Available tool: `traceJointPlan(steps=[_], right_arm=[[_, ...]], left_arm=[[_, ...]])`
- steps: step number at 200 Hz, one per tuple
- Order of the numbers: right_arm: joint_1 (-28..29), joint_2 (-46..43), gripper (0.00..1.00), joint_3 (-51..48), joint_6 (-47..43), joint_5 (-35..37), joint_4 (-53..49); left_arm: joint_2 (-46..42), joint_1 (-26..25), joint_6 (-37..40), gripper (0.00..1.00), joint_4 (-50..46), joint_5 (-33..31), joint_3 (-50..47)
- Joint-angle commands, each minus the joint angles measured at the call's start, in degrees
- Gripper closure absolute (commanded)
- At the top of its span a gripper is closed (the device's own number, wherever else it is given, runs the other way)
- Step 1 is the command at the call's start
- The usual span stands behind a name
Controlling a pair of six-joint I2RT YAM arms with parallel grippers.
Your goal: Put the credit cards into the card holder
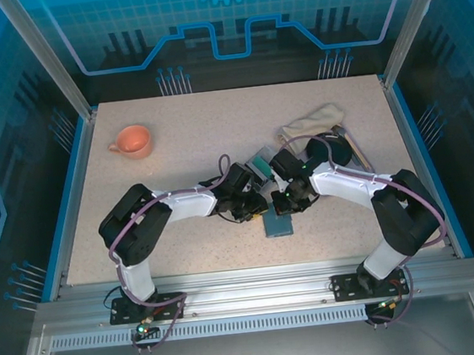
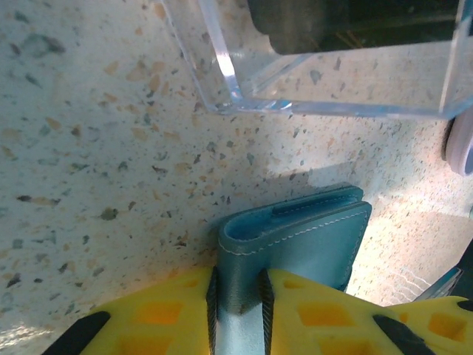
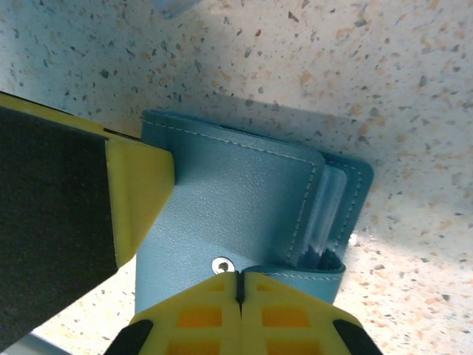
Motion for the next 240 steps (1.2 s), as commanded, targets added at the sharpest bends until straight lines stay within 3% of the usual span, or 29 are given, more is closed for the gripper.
traceJointPlan(steps=[1,154,240], right_arm=[[-0.85,-0.13,1.00,-1.15,1.57,-5.23,3.72],[-1.23,4.53,1.00,-2.28,2.26,-6.81,5.37],[-0.99,0.58,1.00,-1.06,-0.44,-5.61,1.53]], left_arm=[[1.56,-1.13,1.04,0.77,-0.89,1.92,1.19],[2.01,-1.84,-0.34,0.78,0.38,2.07,1.05],[1.96,-1.78,-0.78,0.79,-1.18,0.65,1.10]])
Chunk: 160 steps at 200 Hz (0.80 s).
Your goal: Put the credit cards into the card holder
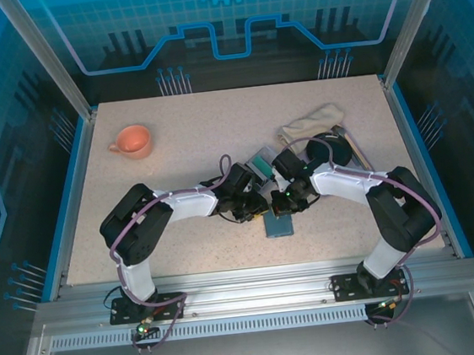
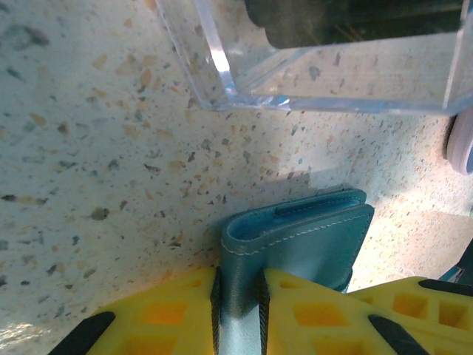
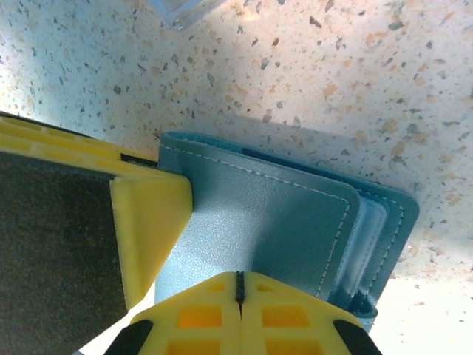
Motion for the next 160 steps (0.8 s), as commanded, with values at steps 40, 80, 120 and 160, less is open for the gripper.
traceJointPlan(steps=[40,80,120,160], right_arm=[[1.22,-0.42,1.00,0.68,-1.04,-2.20,-1.85],[1.20,-1.86,1.00,1.03,-1.33,-1.42,-2.82],[1.35,-2.71,1.00,2.00,-2.44,-0.66,-4.55],[2.67,-1.32,1.00,2.18,-2.66,-1.21,-4.38]], left_arm=[[1.92,-1.47,-0.51,0.79,-1.22,0.63,1.16],[1.77,-1.51,-0.53,0.79,-1.57,0.32,1.17],[1.76,-1.54,-0.33,0.79,-2.05,0.02,1.25],[1.90,-1.51,-0.33,0.79,-2.19,-0.06,1.35]])
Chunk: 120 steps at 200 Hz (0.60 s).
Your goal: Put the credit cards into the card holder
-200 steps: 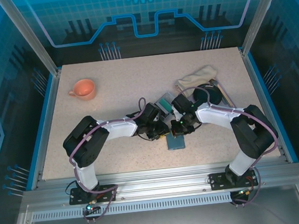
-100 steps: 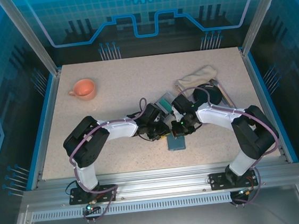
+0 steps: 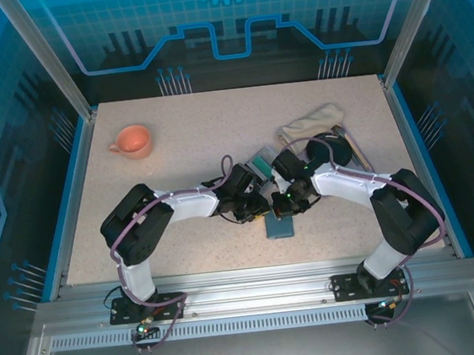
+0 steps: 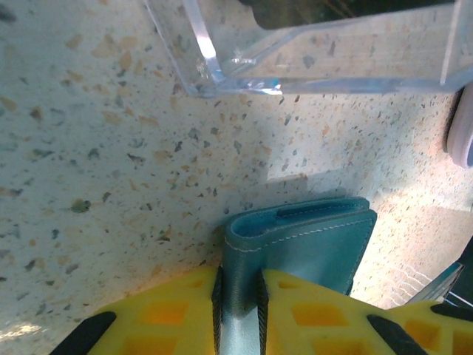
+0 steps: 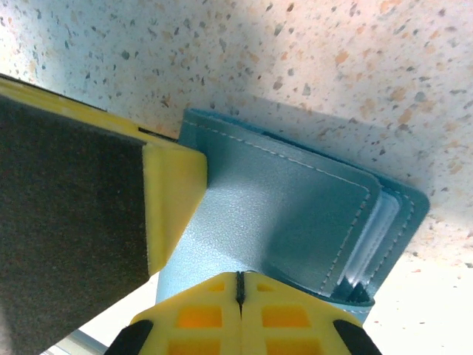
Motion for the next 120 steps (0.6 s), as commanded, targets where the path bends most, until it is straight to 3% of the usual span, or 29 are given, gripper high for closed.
traceJointPlan(steps=[1,120], right_arm=[[1.64,0.16,1.00,1.59,-0.80,-1.46,-0.99],[3.74,3.92,1.00,-2.45,4.49,5.14,4.41]], left_arm=[[1.76,-0.96,-0.33,0.79,-2.14,-0.07,1.13],[1.31,-0.90,-0.83,0.79,-1.26,0.19,0.43]])
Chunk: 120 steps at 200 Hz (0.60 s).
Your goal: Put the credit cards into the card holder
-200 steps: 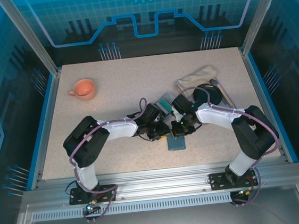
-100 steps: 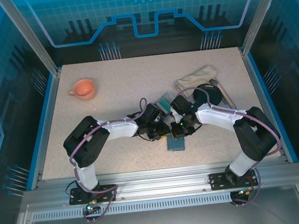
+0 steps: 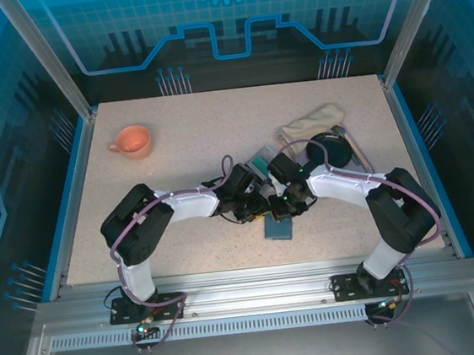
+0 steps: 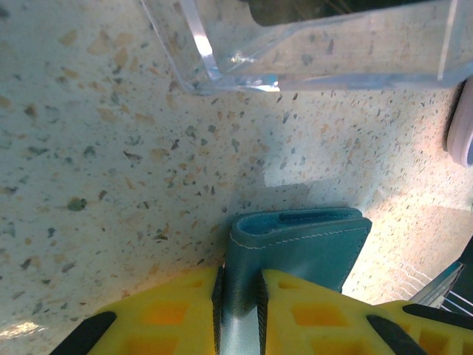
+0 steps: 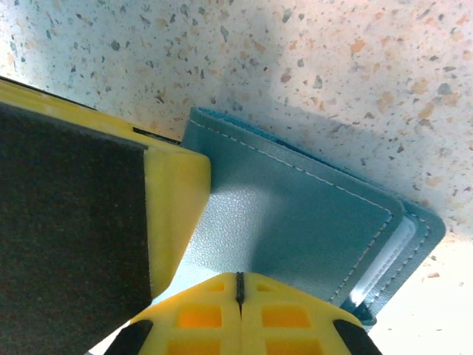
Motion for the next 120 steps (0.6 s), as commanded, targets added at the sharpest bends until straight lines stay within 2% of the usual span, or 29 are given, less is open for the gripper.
traceJointPlan(steps=[1,74,92,120], right_arm=[[1.63,2.49,1.00,-2.56,2.26,2.36,3.56],[3.64,3.93,1.00,-6.88,6.00,6.68,5.83],[3.07,4.86,1.00,-9.18,6.91,6.03,8.35],[-0.71,8.06,1.00,-11.69,7.22,0.73,12.41]], left_arm=[[1.28,-0.85,-0.84,0.79,-1.24,0.25,0.30],[0.99,-0.89,-1.38,0.79,-0.36,0.30,-0.25],[0.93,-0.84,-1.47,0.79,-0.28,0.28,-0.31],[0.84,-0.81,-1.47,0.79,-0.13,0.47,-0.45]])
